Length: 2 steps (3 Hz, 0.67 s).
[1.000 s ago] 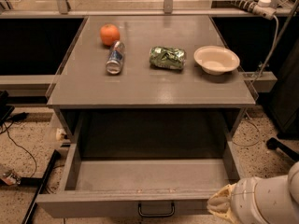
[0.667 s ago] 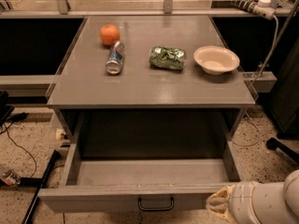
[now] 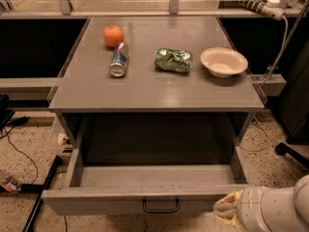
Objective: Close top drawer
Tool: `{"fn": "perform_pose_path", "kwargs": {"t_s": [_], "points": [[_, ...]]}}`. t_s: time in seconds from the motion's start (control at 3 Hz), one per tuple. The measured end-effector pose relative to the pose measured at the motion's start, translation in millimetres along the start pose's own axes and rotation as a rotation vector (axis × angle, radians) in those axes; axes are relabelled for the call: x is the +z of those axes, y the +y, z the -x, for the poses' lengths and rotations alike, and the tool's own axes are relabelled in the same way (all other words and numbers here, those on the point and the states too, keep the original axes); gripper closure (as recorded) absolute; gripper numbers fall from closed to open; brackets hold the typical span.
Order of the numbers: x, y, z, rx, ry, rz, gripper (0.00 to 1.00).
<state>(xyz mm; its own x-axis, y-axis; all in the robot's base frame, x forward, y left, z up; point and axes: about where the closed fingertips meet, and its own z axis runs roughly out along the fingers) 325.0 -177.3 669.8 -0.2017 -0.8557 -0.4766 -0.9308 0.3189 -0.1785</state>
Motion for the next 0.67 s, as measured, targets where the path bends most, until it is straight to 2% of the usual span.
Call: {"fn": "perform_pose_path", "kwargs": {"t_s": [0.67], "points": [[0.1, -0.2, 0.1, 0.000, 0.000, 0.000, 0.11]]}}
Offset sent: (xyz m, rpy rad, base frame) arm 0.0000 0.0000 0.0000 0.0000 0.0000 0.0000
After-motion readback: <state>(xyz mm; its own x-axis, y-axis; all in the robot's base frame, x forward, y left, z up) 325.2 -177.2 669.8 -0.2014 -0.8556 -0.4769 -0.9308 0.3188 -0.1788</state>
